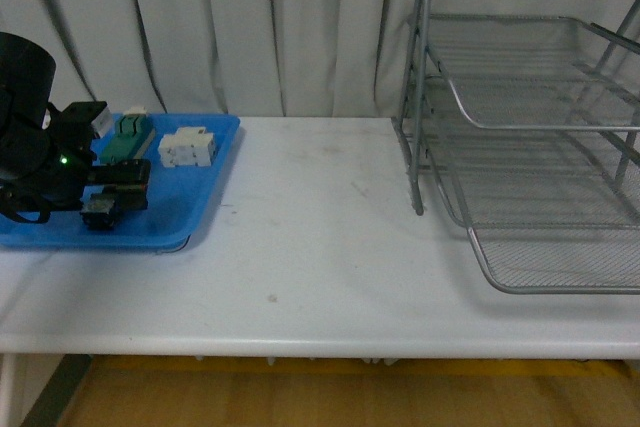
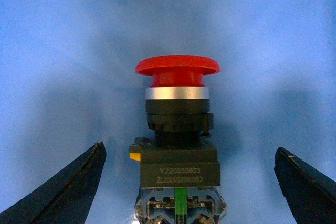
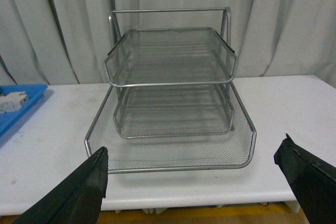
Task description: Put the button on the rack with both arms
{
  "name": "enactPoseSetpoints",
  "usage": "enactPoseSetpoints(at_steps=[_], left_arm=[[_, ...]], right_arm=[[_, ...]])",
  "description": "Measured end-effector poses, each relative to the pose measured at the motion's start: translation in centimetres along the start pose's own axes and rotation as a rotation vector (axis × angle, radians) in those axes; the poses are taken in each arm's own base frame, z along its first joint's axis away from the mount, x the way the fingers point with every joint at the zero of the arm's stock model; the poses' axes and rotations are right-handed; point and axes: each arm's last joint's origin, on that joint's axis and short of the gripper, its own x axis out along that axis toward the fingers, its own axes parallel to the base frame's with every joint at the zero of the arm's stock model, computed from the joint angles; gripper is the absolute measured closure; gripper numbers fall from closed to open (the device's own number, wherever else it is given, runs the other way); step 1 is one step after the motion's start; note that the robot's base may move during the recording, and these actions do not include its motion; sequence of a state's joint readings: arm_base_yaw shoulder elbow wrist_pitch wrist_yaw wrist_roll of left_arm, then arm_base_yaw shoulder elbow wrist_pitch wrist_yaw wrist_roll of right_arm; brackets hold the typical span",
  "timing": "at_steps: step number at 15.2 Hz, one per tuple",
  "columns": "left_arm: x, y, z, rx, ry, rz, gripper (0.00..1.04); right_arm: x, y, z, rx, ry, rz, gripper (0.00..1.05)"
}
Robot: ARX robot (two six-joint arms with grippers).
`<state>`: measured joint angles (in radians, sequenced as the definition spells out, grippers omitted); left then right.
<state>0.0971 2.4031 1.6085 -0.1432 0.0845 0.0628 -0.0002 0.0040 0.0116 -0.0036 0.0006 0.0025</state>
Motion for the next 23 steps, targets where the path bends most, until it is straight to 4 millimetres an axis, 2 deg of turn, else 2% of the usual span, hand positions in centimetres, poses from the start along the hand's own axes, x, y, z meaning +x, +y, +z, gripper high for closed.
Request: enactPoseSetpoints(at_steps=[2,7,8,10,11,12,13,14,20,21,22,23], left_arm=[[0.8,0.6,0.5,-0.02,-0.016,-0.002,0.08],[0.7,0.0,-0.4,-0.034,-0.031,-0.018,0.61],[-0.3,-0.7,-0.9,-0.024,-0.037,-0.024,0.66],[-3.9,-2.1,-1.1,0.01,-0.108,-0.032,0.68],[-7.4,-3.0,-1.0,0.027,-0.179,-0.052,0.68],[-14.8,-4.3,-2.4,0.059,-0.293,-0.094,0.68],[-18.3,-4.5,-4.8,0.057,-0.312,-0.082,0.68],[-21.7,-4.4,-9.0,0.032,-0.275,-0.051,0.68],[-24.9,-4.4,-13.2,0.018,-0.244,0.01,0.68],[-26.3,-4.6,-14.6,0.023,-0.268,0.016,0.68],[-27.9,-4.8,-14.2,0.03,-0.365,0.011,0.69],[-28.0,-4.8,-13.9,0.03,-0.37,0.013,0.69]], right_arm=[[0.0,0.0,0.0,0.0,0.0,0.0,0.06],[0.0,0.0,0.0,0.0,0.0,0.0,0.06],[0.0,0.0,0.0,0.0,0.0,0.0,0.06],[0.0,0.0,0.0,0.0,0.0,0.0,0.06],[0.0,0.0,0.0,0.0,0.0,0.0,0.06],[0.0,0.0,0.0,0.0,-0.001,0.0,0.06],[0.0,0.0,0.0,0.0,0.0,0.0,0.06],[0.0,0.0,0.0,0.0,0.0,0.0,0.06],[0.0,0.0,0.0,0.0,0.0,0.0,0.06],[0.0,0.0,0.0,0.0,0.0,0.0,0.06],[0.0,0.0,0.0,0.0,0.0,0.0,0.06],[0.0,0.0,0.0,0.0,0.0,0.0,0.06]])
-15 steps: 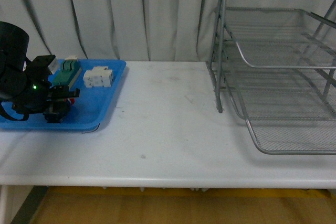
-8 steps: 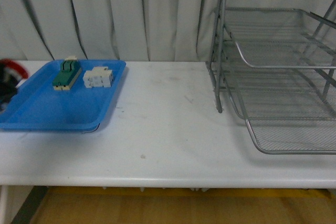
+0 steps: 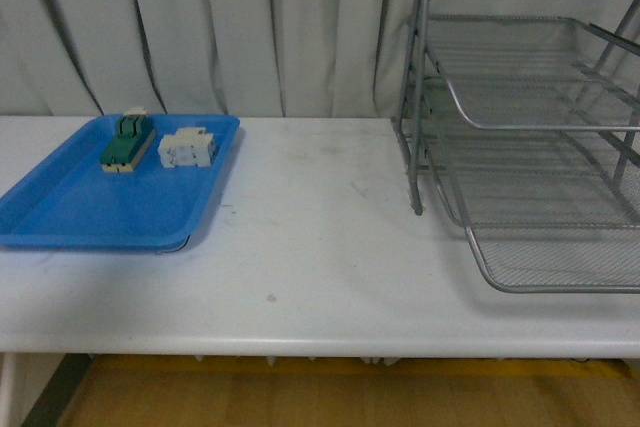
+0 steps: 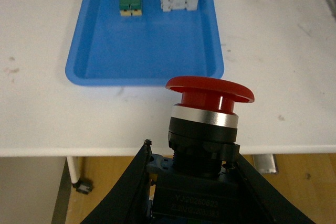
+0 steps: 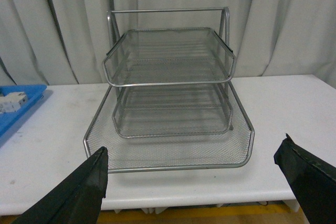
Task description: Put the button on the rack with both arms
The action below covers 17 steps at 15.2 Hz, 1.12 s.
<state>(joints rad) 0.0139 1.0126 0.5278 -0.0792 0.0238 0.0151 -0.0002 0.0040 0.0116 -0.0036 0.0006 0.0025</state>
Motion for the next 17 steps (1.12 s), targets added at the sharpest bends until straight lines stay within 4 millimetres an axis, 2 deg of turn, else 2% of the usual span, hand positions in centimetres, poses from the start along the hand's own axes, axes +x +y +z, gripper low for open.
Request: enactPoseSetpoints(at_steps=[14,15,16,17], left_arm=[[0.2,-0.1,-0.3,0.002,0.02,-0.008,0.69],[0.3,-0.3,-0.2,0.04,0.014,0.003,0.69],[1.2,-0.9,0.3,0.202,-0.019,0.052,0.69],[2.5,-2.2,1.2,0.361,-0.031,0.0,0.69]], right_arm=[[0.0,0.0,0.0,0.0,0.005,-0.003,0.06],[0.0,0.0,0.0,0.0,-0.002,-0.003,0.06],[0.0,0.0,0.0,0.0,0.0,-0.003,0.06],[0.0,0.0,0.0,0.0,0.0,-0.003,0.06]])
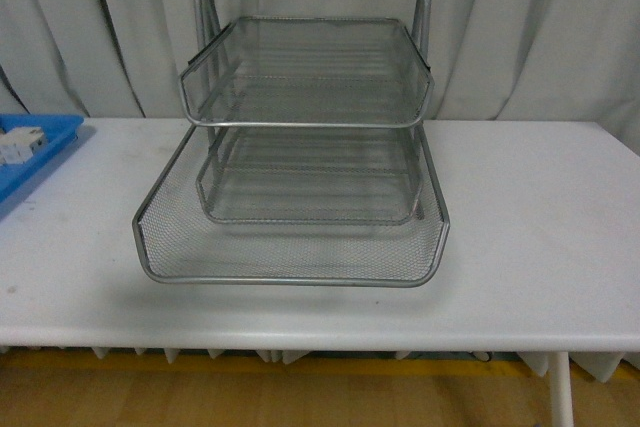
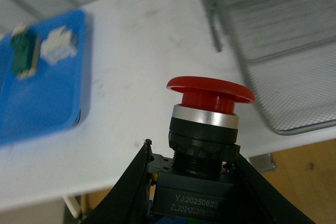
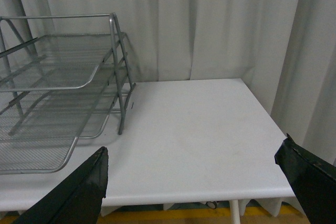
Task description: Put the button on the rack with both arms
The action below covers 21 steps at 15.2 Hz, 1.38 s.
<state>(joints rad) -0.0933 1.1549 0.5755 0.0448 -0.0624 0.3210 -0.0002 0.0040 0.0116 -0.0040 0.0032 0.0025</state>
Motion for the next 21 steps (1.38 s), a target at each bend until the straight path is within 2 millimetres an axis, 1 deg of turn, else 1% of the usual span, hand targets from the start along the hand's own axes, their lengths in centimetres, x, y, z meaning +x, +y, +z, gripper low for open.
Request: enactPoseSetpoints(at_steps=[1,2,4,5,6,7,10,12,14,15,17,19,20,21], left_arm=[[1.2,-0.9,1.3,0.109,-0.027,-0.072,0.69],[2.7,-2.0,2.9,0.183,-0.052,-0.149,0.69],[6.3,-3.9,5.4,0.227,-0.059,-0.26,0.69],[8.6,-5.3,6.3,0.221,-0.038,-0.311,0.69],[10.8,-6.8,6.6,0.217,0.0,-0.353,0.69],[12.5,-8.0,6.7,0.211,0.029,-0.379,0.69],[16.0,-10.5,7.1,0.2,0.082,-0.404,0.69],[17.6,-11.2,7.0,0.18,0.125,-0.405,0.69],[18.5,-11.9,6.2,0.174,0.163,-0.412,0.69],[18.5,-11.9,6.2,0.173,0.161,-0.4,0.59],[17.7,-11.8,6.7,0.167,0.129,-0.402,0.35],[15.4,-10.8,6.8,0.156,0.088,-0.413,0.14],[13.2,-9.2,7.0,0.122,0.026,-0.412,0.05],[11.3,-7.7,7.1,0.095,-0.046,-0.366,0.07]], right_arm=[[0.0,0.0,0.0,0.0,-0.002,0.0,0.06],[0.0,0.0,0.0,0.0,0.0,0.0,0.06],[0.0,0.0,0.0,0.0,0.0,0.0,0.06],[0.0,0.0,0.0,0.0,-0.001,0.0,0.06],[0.0,0.0,0.0,0.0,-0.001,0.0,0.06],[0.0,0.0,0.0,0.0,-0.001,0.0,0.06],[0.0,0.0,0.0,0.0,-0.001,0.0,0.06],[0.0,0.0,0.0,0.0,-0.001,0.0,0.06],[0.0,0.0,0.0,0.0,-0.001,0.0,0.06],[0.0,0.0,0.0,0.0,0.0,0.0,0.06],[0.0,0.0,0.0,0.0,-0.001,0.0,0.06],[0.0,0.0,0.0,0.0,-0.001,0.0,0.06],[0.0,0.0,0.0,0.0,0.0,0.0,0.06],[0.0,0.0,0.0,0.0,-0.001,0.0,0.06]])
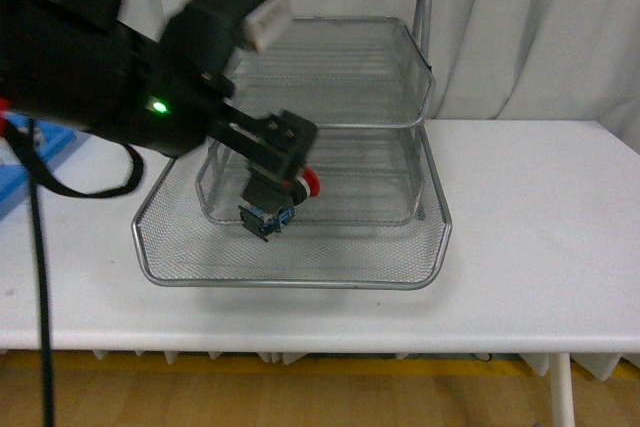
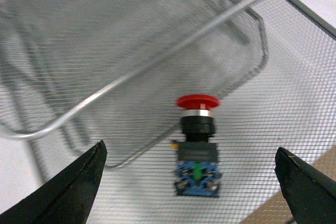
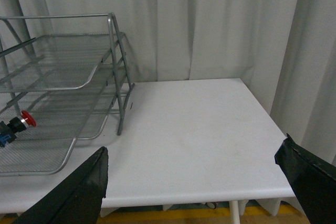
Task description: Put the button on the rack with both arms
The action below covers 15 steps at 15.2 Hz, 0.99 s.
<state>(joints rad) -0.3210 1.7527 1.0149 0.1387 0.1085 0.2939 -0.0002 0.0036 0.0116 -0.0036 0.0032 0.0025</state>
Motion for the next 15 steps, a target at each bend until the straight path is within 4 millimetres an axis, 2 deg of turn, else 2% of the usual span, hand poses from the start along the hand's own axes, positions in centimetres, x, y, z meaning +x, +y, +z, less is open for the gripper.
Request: enactPoseSetpoints(at_steps=[1,2,3,4,5,6,7,9,12,14,15], left_arm=[[-1.7,0.5,0.2,-0.009,-0.039,0.041,0.07],[-2.0,0.8,0.3,-0.07,-0.233,0.25,0.16],[-2.7,0.8,-1.6,-0.175,-0.324,0.397,0.27],[-3.6,0.3,-4.6,-0.248,-0.349,0.457,0.38],[-5.5,0.5,-6.6,-0.294,-0.41,0.491,0.5],[-8.2,1.2,-6.4,-0.326,-0.533,0.525,0.65],[-9.8,1.3,-6.5,-0.331,-0.581,0.532,0.76],[-11.0,0.3,-9.7,-0.338,-0.504,0.492,1.01],[-13.8,0.0,-11.8,-0.341,-0.557,0.516,1.03],[-14.2,-0.9,-13.8,-0.348,-0.48,0.489,1.03],[-15.0,-0.8,-13.7,-0.347,-0.506,0.5,1.03]], right_arm=[[0.0,0.0,0.0,0.0,0.0,0.0,0.06],[0.0,0.0,0.0,0.0,0.0,0.003,0.06],[0.0,0.0,0.0,0.0,0.0,0.005,0.06],[0.0,0.0,0.0,0.0,0.002,0.002,0.06],[0.0,0.0,0.0,0.0,0.0,0.002,0.06],[0.0,0.0,0.0,0.0,0.0,0.003,0.06],[0.0,0.0,0.0,0.0,0.0,0.003,0.06],[0.0,0.0,0.0,0.0,0.0,0.003,0.06],[0.0,0.0,0.0,0.0,0.0,0.003,0.06],[0.0,0.0,0.0,0.0,0.001,0.002,0.06],[0.0,0.0,0.0,0.0,0.0,0.003,0.06]])
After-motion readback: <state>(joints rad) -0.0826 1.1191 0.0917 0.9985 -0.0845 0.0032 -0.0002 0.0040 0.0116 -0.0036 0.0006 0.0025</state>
